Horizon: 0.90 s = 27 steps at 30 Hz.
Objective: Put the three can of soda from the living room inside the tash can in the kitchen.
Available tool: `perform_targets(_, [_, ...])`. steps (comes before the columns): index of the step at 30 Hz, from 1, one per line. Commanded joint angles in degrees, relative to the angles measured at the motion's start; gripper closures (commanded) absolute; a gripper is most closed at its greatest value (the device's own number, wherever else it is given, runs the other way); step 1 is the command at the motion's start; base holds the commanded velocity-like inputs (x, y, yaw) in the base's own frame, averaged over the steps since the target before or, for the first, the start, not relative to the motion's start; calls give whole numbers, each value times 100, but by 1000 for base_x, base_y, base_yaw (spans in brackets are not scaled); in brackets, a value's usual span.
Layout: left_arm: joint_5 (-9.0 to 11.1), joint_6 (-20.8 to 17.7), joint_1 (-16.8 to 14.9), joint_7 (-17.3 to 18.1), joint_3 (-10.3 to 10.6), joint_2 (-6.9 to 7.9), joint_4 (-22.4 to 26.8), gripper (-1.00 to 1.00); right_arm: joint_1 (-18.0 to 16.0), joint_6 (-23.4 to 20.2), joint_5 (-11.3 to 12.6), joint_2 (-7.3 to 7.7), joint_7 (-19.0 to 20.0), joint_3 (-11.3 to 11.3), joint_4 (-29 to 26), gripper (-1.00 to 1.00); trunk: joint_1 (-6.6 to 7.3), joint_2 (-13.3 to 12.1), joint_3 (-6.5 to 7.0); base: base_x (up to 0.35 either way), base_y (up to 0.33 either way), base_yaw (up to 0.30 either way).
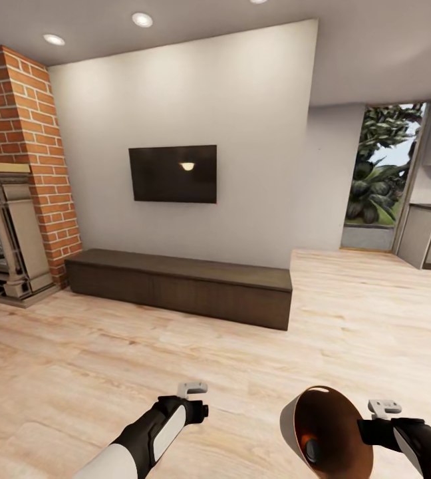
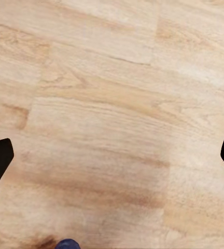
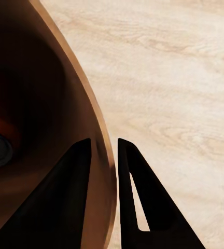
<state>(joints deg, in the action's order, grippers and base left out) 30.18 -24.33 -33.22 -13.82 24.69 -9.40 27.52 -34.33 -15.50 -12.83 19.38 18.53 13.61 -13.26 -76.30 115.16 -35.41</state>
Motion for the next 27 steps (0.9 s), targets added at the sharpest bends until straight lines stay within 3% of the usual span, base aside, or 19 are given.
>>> perform_targets(1, [1,0,0,1,0,0,-1,-100,-4,-6,61,1,17,54,-7,100,0,0,1,180,0,0])
perform_targets(13, [1,4,0,2,0,-6,7,-100,-4,-6,53,-5,19,54,-7,100,0,0,1,107,-3,0])
perform_targets(27, [-3,7,0,0,0,-17,14,-100,-4,-6,52,-5,19,54,-3,100,0,0,1,67,-134,0])
